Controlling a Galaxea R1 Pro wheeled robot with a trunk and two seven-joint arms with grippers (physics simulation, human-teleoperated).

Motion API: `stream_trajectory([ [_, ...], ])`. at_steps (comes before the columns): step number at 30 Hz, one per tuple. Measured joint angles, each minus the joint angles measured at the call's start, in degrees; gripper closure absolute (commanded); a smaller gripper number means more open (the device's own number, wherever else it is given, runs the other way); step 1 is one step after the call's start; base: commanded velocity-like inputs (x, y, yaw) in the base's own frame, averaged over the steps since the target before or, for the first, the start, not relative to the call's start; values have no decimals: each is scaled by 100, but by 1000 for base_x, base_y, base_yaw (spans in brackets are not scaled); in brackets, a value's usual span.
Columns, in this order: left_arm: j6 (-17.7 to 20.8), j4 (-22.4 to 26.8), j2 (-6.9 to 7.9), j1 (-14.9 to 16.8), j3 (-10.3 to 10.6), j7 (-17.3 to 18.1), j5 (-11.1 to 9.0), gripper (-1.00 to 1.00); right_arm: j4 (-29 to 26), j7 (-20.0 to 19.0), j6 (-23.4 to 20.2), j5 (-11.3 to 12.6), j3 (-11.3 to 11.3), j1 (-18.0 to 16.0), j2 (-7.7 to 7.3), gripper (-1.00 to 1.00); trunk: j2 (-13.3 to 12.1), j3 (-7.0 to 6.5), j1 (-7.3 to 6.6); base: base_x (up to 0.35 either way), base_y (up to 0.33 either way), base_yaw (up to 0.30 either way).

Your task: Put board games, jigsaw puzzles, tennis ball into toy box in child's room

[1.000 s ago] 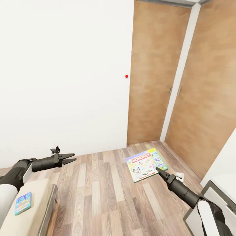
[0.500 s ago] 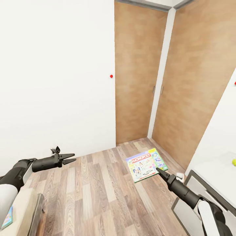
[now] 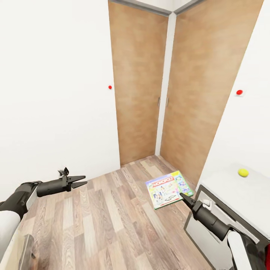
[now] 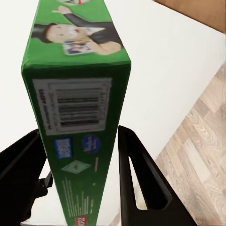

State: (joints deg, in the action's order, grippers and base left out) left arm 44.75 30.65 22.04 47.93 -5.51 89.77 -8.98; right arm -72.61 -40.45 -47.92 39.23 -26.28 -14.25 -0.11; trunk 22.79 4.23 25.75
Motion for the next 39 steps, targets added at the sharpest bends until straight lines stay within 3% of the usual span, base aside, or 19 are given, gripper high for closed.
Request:
stream_trajectory([
  [7, 0, 0, 0, 0, -4, 0, 0, -100, 1, 0, 1, 12, -1, 0, -7, 100, 0, 0, 0, -13, 12, -271],
  [18, -8, 1, 9, -3, -13, 0, -1, -100, 2, 7, -12, 116, -1, -1, -4, 100, 0, 2, 0, -34, 48, -78],
  [39, -8, 0, 9, -1, -21, 0, -1, -100, 10, 9, 7, 93, -1, 0, -1, 100, 0, 127, 0, -12, 8, -214],
])
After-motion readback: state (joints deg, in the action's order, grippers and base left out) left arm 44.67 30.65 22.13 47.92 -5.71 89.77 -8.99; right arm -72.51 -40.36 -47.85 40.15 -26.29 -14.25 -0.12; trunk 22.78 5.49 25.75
